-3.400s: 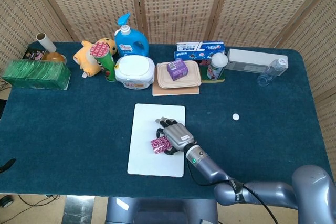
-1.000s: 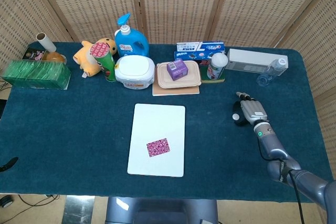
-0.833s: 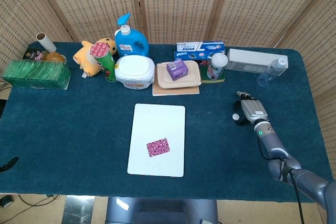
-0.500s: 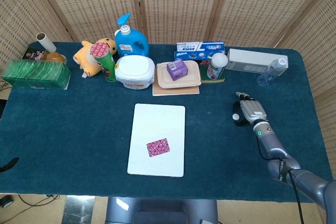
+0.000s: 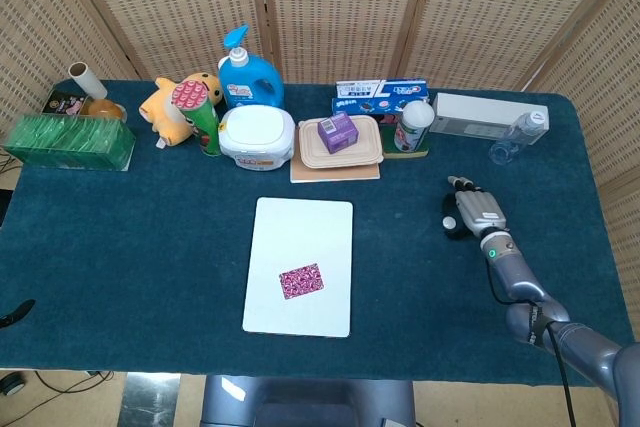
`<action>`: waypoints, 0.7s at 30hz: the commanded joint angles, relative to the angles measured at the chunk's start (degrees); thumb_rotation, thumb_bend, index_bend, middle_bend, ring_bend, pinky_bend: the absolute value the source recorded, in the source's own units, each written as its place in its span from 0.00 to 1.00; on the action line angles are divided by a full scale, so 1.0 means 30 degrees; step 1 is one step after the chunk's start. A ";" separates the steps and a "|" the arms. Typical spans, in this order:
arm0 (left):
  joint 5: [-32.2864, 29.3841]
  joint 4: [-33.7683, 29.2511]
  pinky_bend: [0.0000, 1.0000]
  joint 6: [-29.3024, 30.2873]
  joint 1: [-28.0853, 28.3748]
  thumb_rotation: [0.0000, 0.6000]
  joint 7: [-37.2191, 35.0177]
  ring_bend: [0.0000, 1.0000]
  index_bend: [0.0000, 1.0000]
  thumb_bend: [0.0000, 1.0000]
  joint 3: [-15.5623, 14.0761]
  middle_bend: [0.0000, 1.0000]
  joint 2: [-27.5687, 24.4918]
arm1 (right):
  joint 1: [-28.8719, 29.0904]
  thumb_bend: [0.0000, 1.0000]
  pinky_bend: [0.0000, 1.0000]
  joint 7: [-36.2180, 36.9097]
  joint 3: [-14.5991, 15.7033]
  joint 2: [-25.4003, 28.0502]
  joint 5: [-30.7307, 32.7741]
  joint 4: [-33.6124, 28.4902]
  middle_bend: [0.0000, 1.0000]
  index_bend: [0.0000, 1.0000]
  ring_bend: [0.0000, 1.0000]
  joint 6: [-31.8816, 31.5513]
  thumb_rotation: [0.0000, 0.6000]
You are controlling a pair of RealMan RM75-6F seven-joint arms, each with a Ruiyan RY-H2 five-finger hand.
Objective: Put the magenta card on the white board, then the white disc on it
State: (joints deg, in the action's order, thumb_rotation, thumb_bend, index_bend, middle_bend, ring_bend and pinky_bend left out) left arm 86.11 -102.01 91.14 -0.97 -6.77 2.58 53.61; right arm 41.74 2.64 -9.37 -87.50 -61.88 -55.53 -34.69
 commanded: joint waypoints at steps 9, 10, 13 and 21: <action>-0.0002 -0.0001 0.00 0.0016 -0.0007 1.00 0.0011 0.00 0.00 0.10 0.0011 0.00 0.0007 | -0.0059 0.32 0.17 -0.0108 -0.0049 0.0073 0.0045 0.0120 0.07 0.45 0.00 0.0153 1.00; 0.0000 0.0001 0.00 0.0027 -0.0010 1.00 0.0019 0.00 0.00 0.10 0.0015 0.00 0.0014 | -0.0069 0.32 0.17 -0.0100 -0.0050 0.0082 0.0034 0.0113 0.07 0.45 0.00 0.0162 1.00; 0.0011 -0.0009 0.00 0.0037 -0.0015 1.00 0.0042 0.00 0.00 0.10 0.0013 0.00 0.0020 | -0.0087 0.32 0.17 -0.0094 -0.0036 0.0097 -0.0034 0.0100 0.07 0.45 0.00 0.0189 1.00; 0.0005 -0.0007 0.00 0.0052 -0.0027 1.00 0.0045 0.00 0.00 0.10 0.0015 0.00 0.0032 | -0.0160 0.32 0.17 0.0021 0.0002 -0.0016 -0.0117 0.0333 0.07 0.45 0.00 0.0300 1.00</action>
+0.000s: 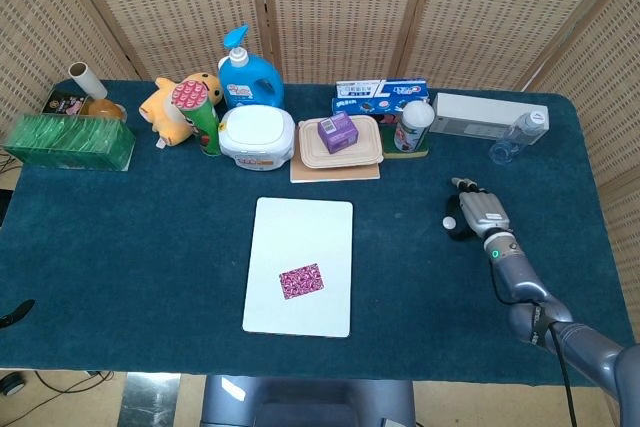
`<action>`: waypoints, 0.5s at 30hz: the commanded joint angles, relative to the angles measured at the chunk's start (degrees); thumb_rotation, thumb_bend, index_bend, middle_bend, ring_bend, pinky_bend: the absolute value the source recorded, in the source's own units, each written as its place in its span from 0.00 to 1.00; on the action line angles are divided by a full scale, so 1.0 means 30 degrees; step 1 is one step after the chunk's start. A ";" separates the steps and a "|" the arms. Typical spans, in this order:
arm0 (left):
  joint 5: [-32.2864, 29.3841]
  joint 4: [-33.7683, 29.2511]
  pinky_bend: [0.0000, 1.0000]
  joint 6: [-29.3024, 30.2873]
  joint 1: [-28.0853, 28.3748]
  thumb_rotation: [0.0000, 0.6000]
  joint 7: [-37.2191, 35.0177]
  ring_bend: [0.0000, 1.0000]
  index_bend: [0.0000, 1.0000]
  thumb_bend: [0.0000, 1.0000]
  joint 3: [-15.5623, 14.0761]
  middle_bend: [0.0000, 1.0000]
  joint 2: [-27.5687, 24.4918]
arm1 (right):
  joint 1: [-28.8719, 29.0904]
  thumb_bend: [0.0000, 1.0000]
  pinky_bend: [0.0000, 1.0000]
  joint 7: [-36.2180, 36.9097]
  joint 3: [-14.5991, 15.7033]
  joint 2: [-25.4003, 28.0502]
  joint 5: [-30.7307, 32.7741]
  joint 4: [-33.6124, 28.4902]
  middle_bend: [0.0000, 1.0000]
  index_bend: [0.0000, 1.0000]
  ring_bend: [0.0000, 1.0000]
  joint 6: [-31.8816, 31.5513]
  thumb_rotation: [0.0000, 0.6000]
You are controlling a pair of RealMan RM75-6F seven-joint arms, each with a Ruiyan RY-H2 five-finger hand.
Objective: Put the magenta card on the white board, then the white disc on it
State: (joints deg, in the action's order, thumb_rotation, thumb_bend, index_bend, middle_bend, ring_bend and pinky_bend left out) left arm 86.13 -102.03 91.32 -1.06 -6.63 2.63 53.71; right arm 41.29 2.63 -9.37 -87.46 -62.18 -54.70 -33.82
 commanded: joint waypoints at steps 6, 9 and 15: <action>-0.0002 -0.0028 0.00 -0.0059 0.0026 1.00 0.0064 0.00 0.00 0.10 -0.0006 0.00 0.0009 | -0.0017 0.33 0.17 0.0249 -0.0054 -0.0148 -0.0126 0.0326 0.08 0.46 0.00 0.0103 1.00; 0.0002 -0.0046 0.00 -0.0055 0.0025 1.00 0.0104 0.00 0.00 0.10 -0.0007 0.00 0.0013 | 0.0003 0.33 0.17 0.0334 -0.0091 -0.0171 -0.0188 0.0381 0.08 0.46 0.00 0.0128 1.00; 0.0011 -0.0063 0.00 -0.0031 0.0007 1.00 0.0122 0.00 0.00 0.10 -0.0014 0.00 0.0025 | 0.0049 0.33 0.17 0.0272 -0.0146 -0.0349 -0.0206 0.0552 0.09 0.48 0.00 0.0125 1.00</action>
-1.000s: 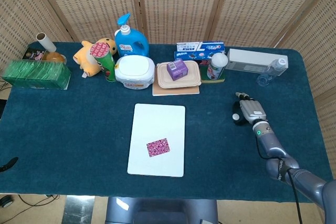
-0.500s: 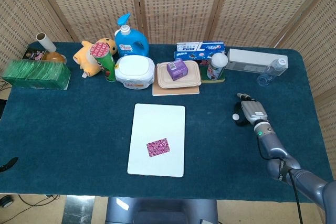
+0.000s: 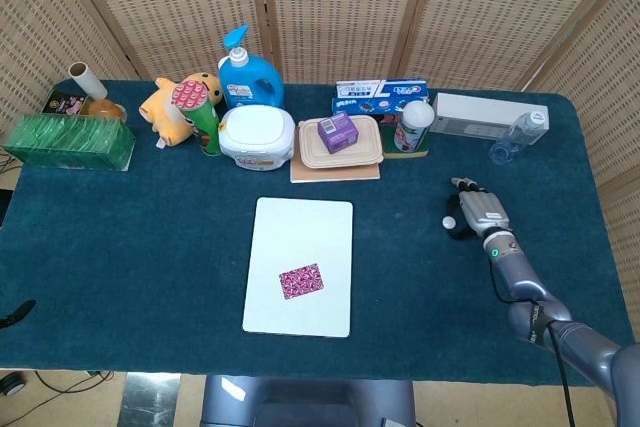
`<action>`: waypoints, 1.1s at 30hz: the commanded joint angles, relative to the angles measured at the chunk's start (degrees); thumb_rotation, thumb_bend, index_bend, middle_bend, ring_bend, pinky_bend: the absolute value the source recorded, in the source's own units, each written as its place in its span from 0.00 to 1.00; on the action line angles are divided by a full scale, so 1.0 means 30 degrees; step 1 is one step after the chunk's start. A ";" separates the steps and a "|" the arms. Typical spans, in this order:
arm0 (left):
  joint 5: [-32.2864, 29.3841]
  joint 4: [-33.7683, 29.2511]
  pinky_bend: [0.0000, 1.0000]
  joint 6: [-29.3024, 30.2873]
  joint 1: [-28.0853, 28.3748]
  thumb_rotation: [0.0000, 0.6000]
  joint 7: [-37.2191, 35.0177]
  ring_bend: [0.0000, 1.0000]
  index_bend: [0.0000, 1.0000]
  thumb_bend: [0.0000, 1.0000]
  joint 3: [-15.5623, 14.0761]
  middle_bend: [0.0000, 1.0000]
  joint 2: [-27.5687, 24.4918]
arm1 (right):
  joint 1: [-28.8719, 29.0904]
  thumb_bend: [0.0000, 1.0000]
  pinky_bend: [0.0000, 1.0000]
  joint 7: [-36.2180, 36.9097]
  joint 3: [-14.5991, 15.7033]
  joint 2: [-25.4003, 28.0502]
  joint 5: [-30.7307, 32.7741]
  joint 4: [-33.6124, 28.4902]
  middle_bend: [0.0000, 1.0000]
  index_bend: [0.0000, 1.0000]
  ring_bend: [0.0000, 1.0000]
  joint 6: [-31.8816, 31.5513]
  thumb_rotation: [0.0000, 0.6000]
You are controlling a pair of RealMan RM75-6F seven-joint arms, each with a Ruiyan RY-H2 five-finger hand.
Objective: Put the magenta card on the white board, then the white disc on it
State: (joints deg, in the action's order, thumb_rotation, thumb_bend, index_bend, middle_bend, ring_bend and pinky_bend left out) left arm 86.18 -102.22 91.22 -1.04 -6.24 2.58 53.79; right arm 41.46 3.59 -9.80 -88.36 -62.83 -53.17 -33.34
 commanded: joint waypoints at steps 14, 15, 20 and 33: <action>-0.0014 0.0045 0.00 0.0048 -0.0028 1.00 -0.0163 0.00 0.00 0.10 0.0022 0.00 -0.0032 | -0.0081 0.34 0.18 -0.0326 -0.0109 -0.0057 0.0046 -0.0213 0.09 0.50 0.00 -0.0307 1.00; -0.0010 0.0045 0.00 0.0050 -0.0029 1.00 -0.0170 0.00 0.00 0.10 0.0021 0.00 -0.0034 | -0.0087 0.34 0.18 -0.0343 -0.0117 -0.0015 0.0026 -0.0291 0.09 0.50 0.00 -0.0352 1.00; 0.0048 0.0057 0.00 0.0041 -0.0021 1.00 -0.0209 0.00 0.00 0.10 0.0007 0.00 -0.0059 | -0.0094 0.34 0.18 -0.0639 -0.0218 0.0530 -0.0125 -0.1346 0.09 0.50 0.00 -0.0798 1.00; 0.0377 0.0424 0.00 0.0296 -0.0152 1.00 -0.1149 0.00 0.00 0.10 -0.0075 0.00 -0.0233 | 0.0041 0.34 0.18 -0.2840 -0.0353 0.2957 -0.0147 -0.8736 0.10 0.50 0.00 -0.2392 1.00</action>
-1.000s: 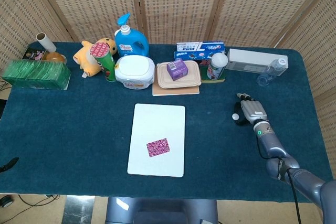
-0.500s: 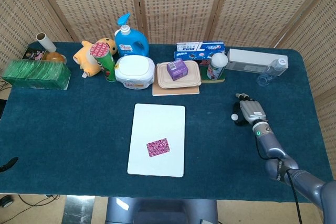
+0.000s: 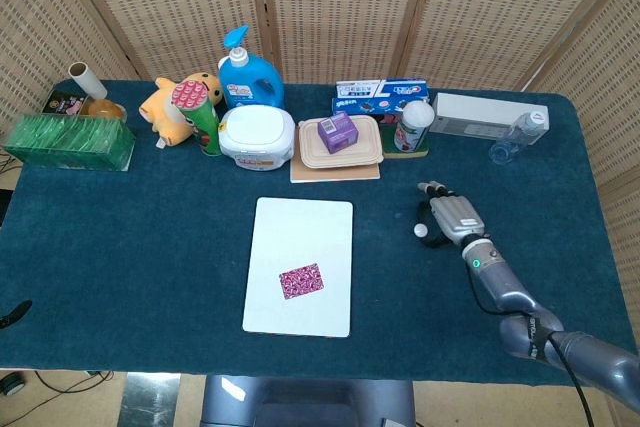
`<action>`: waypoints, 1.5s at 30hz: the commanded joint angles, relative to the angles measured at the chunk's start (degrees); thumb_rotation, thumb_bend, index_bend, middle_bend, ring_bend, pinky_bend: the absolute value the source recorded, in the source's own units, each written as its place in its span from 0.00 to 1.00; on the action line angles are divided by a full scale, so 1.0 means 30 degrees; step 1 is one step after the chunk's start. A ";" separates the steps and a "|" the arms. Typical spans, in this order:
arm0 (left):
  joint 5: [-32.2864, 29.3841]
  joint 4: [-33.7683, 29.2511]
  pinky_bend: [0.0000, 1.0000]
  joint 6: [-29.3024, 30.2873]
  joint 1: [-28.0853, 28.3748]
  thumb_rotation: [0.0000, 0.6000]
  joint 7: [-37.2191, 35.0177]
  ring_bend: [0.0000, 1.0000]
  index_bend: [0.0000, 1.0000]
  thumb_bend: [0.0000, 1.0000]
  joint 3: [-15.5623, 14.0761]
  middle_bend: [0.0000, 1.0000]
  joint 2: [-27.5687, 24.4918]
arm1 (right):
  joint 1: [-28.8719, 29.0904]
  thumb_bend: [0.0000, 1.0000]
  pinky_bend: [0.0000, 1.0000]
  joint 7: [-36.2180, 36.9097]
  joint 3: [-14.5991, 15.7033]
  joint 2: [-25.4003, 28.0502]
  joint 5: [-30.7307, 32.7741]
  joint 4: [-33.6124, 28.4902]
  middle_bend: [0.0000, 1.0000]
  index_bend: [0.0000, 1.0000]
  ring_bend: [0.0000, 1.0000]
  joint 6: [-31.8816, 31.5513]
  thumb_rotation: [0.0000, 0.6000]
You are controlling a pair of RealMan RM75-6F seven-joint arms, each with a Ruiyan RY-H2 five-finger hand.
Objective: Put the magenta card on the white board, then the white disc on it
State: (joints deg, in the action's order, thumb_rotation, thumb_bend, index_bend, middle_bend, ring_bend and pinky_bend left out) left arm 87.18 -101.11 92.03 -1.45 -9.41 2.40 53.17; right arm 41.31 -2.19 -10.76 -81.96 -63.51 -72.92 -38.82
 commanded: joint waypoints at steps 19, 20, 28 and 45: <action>0.0709 0.0595 0.00 0.0211 -0.0054 1.00 -0.1050 0.00 0.00 0.10 -0.0239 0.00 -0.0192 | 0.3081 0.35 0.18 -0.8668 0.0476 -0.1524 0.4352 -0.8721 0.10 0.50 0.00 -0.2964 1.00; 0.0751 0.0619 0.00 0.0218 -0.0050 1.00 -0.1105 0.00 0.00 0.10 -0.0251 0.00 -0.0204 | 0.3296 0.35 0.18 -0.9007 0.0474 -0.1887 0.4737 -0.8620 0.11 0.50 0.00 -0.3117 1.00; 0.0932 0.0870 0.00 0.0339 -0.0081 1.00 -0.1562 0.00 0.00 0.10 -0.0322 0.00 -0.0267 | 0.4460 0.36 0.18 -1.0806 0.0557 -0.4039 0.7310 -0.7541 0.11 0.51 0.00 -0.4285 1.00; 0.1103 0.0936 0.00 0.0347 -0.0044 1.00 -0.1526 0.00 0.00 0.10 -0.0418 0.00 -0.0255 | 0.5674 0.36 0.18 -1.1746 0.0034 -0.6301 0.9498 -0.6019 0.11 0.51 0.00 -0.5240 1.00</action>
State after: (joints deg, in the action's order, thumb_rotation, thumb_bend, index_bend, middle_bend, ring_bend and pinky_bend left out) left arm 90.48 -98.29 93.06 -1.58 -14.00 1.16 52.40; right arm 58.08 -37.22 -10.44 -100.54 -35.37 -91.19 -54.34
